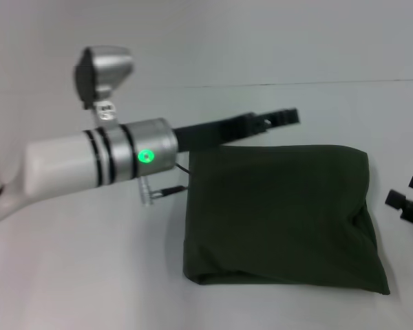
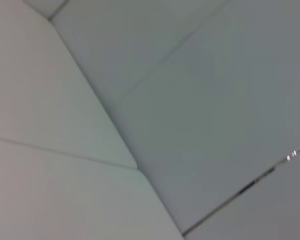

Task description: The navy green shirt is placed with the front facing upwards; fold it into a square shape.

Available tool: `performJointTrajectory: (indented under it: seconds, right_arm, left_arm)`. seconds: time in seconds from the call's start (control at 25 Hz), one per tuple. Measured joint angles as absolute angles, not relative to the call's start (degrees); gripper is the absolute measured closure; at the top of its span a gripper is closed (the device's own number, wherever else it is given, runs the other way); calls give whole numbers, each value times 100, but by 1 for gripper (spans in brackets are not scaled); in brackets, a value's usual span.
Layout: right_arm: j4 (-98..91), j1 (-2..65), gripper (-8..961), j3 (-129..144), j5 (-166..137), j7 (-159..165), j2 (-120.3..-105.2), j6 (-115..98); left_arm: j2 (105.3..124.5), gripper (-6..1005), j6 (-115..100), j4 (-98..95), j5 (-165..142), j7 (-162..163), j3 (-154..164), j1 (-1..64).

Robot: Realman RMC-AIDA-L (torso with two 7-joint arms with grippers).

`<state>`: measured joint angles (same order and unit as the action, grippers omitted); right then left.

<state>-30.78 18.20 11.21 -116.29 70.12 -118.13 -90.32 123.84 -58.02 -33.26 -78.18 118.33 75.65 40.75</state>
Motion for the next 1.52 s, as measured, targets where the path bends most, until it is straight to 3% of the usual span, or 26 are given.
performJointTrajectory:
  seconds: [0.2,0.4,1.12,1.36,1.52]
  right_arm:
    - [-3045,2088,158,1099,-11603,7505,-11899,-8275]
    - [-2827,2346,169,1116,-11622,7853,-11958,-7661]
    - [-2350,2737,212,1660,-11669,8403,-11958,-6592]
    - [-2368,2751,411,1663,-11670,8324,-11961,-6560]
    - [-2389,2770,609,1695,-11672,8300,-11960,-6566]
  left_arm:
    - [12354,79,-6072,-3349,-7825,11628,7072,3827]
    - [12350,30,-6139,-3339,-7833,11531,6981,3725]
    - [12348,45,-6205,-3323,-7840,11387,6916,3612]
    - [12348,50,-6205,-3319,-7840,11362,6917,3610]
    - [12348,54,-6205,-3319,-7840,11343,6911,3596]
